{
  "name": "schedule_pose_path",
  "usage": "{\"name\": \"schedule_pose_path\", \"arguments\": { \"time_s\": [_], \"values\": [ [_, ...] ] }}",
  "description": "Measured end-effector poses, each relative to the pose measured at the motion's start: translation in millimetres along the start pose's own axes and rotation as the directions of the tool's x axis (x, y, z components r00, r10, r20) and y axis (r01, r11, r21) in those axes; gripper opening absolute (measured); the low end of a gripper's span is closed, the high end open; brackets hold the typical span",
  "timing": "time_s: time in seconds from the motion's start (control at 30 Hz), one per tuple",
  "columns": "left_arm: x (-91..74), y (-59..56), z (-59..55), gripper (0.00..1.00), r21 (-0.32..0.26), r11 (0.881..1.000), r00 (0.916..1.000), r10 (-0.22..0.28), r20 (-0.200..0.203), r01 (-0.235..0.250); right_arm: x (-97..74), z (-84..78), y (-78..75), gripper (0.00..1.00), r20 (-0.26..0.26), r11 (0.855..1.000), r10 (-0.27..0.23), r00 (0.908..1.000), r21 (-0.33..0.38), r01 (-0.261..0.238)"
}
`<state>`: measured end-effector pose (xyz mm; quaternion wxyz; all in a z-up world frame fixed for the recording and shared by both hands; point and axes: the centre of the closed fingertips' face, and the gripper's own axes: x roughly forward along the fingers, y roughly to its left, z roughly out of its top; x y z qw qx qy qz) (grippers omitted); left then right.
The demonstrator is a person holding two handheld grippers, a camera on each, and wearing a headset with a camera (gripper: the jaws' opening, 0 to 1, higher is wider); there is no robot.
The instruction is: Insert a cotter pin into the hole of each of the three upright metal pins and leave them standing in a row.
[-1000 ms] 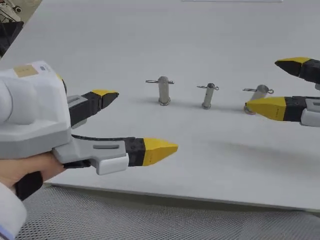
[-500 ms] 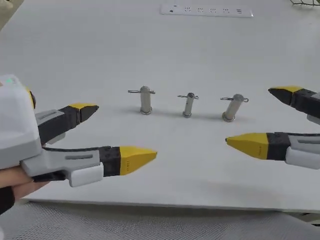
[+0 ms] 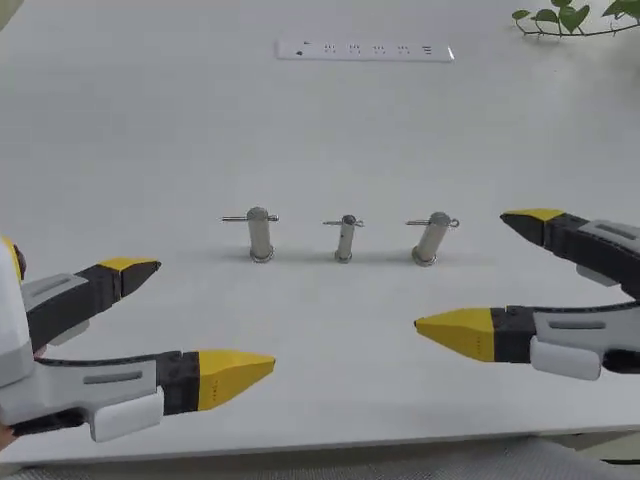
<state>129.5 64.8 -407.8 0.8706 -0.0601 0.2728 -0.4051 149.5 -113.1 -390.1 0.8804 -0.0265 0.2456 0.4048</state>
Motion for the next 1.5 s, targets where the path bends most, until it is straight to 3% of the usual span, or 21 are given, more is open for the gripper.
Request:
{"name": "schedule_pose_path", "arguments": {
  "time_s": [0.17,0.37,0.47,0.67,0.87,1.5],
  "values": [
    [-1.4,2.6,4.7,0.96,-0.024,1.0,0.9999,-0.005,0.014,0.005,0.7,0.5,2.1,0.97,0.001,0.999,-0.021,0.9998,0.03,0.021],
    [-0.6,2.6,-0.8,0.95,-0.023,1.0,0.9997,-0.017,-0.017,0.016,3.4,-6.7,7.2,0.98,-0.027,0.996,-0.02,0.9994,0.081,0.022],
    [-0.8,2.4,-0.6,0.96,-0.028,0.999,0.9997,-0.02,-0.016,0.019,4.7,-14.2,15.5,0.98,-0.065,0.992,0.018,0.9977,0.123,-0.01],
    [-1.4,5.9,-7.4,0.97,-0.026,1.0,0.9989,-0.008,-0.047,0.007,6.5,-14.2,20.6,0.98,-0.056,0.994,0.014,0.9983,0.111,-0.008],
    [-0.8,7.3,-14.6,0.97,-0.027,1.0,0.9975,0.0,-0.071,-0.002,5.6,-16.8,17.8,0.98,-0.069,0.992,0.003,0.9976,0.126,0.006],
    [0.0,10.4,-18.8,0.97,-0.033,0.999,0.9956,0.002,-0.094,-0.005,3.4,-23.7,3.8,0.98,-0.111,0.992,-0.044,0.9929,0.113,0.057]
  ]
}}
